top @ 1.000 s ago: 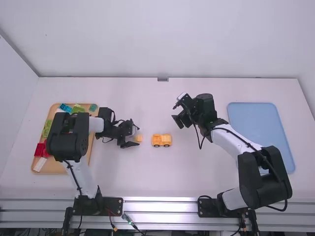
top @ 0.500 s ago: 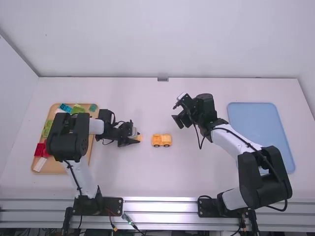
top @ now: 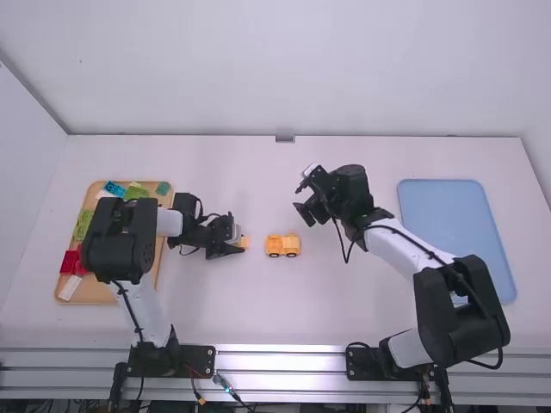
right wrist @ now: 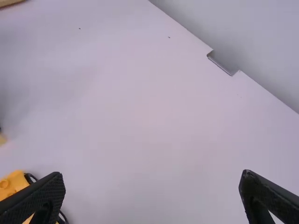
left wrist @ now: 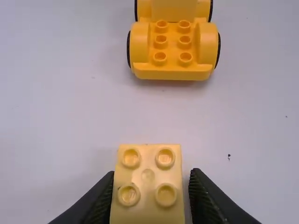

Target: Assemble lego blocks to make yellow taxi

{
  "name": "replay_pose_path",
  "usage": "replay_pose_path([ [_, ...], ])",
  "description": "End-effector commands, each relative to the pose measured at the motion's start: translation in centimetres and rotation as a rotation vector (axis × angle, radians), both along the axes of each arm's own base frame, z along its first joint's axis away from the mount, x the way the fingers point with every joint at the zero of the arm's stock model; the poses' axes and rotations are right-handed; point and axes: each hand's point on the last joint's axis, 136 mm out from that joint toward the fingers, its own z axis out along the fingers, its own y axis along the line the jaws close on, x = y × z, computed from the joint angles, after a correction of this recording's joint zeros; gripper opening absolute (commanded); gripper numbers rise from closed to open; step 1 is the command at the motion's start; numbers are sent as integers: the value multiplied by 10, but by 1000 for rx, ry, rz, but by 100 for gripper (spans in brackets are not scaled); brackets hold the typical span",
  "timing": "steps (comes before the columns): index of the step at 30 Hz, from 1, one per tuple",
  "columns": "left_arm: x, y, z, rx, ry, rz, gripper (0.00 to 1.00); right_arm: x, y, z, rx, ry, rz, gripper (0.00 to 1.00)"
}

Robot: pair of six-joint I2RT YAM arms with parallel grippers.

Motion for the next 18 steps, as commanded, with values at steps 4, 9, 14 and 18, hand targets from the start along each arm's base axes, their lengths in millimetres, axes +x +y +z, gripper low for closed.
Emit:
replay_pose_path([
  [4, -6, -4, -4, -4, 25, -9, 36, -8, 11, 8, -14, -36, 51, 99],
  [9, -6, -4, -4, -3, 23, -9, 28, -16, 18, 3, -57, -45, 106, 99],
  [14, -4, -4, -4, -3, 15, -9, 24, -23, 20, -1, -59, -20, 135, 99],
  [18, -1, -3, -2, 4, 29, -2, 23, -45, 29, -4, -26, 1, 308, 99],
])
